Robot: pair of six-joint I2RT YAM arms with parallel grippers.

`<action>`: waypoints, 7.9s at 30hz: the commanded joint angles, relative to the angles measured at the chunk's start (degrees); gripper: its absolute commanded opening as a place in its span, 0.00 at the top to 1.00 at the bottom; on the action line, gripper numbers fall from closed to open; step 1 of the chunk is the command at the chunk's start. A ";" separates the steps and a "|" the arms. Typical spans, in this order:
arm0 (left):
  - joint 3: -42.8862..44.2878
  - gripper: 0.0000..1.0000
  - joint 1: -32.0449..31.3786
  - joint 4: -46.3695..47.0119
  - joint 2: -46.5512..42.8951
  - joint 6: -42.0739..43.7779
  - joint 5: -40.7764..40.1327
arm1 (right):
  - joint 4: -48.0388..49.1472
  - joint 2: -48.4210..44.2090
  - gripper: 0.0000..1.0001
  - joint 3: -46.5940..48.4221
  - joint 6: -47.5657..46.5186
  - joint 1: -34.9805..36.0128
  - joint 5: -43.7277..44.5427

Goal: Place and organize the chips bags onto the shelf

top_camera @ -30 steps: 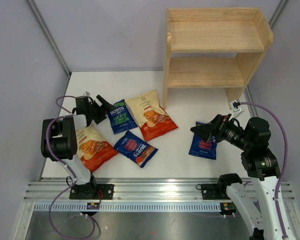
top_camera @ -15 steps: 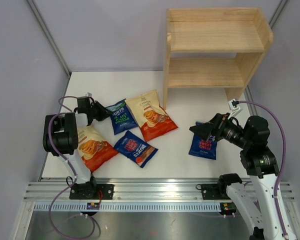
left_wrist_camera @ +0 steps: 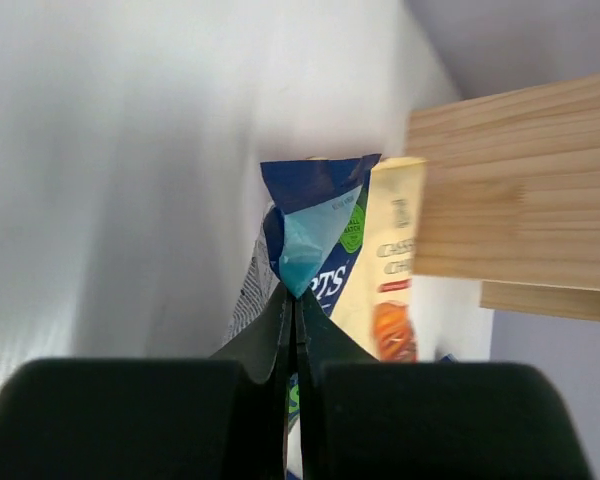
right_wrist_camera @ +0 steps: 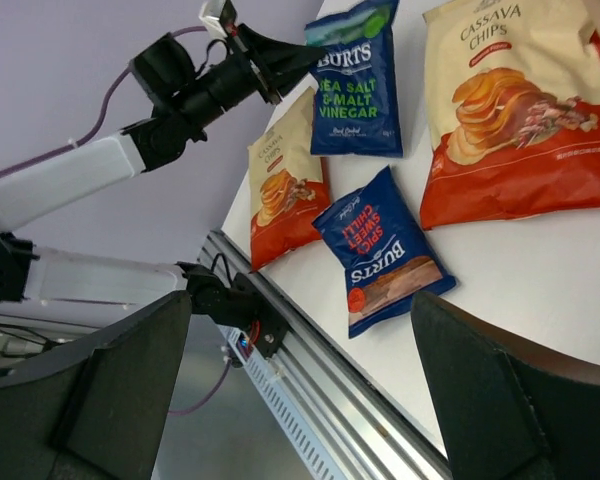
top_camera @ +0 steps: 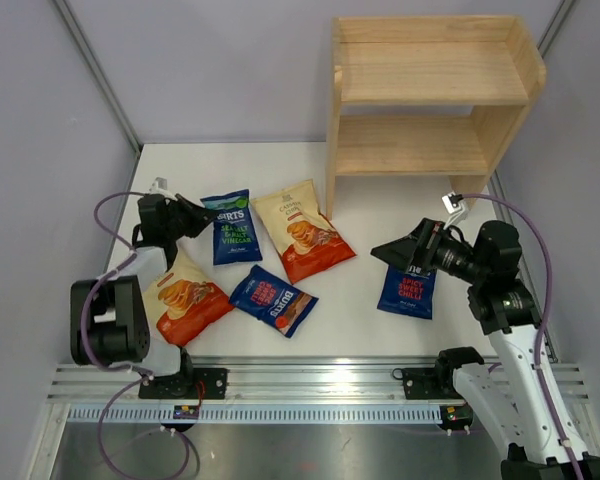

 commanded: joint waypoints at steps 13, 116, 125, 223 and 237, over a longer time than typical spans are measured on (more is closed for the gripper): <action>-0.92 1.00 -3.43 0.95 -27.16 -18.55 2.45 | 45.81 15.71 0.01 -12.91 19.00 20.32 11.05; 13.50 0.01 -30.87 -56.00 -57.94 23.52 -33.94 | 1.93 53.86 0.81 61.25 22.51 -23.76 21.79; 10.16 0.01 -30.87 -54.86 -57.32 23.43 -33.76 | -4.58 57.11 0.74 65.73 24.98 -25.87 25.75; -9.09 0.01 -31.84 -56.61 -46.95 -13.04 -33.84 | 0.16 12.30 0.01 16.79 8.88 -22.89 15.40; -23.06 0.01 -36.58 -43.00 -50.83 -25.43 -31.39 | 18.52 9.22 0.01 -1.75 25.76 -22.45 -0.70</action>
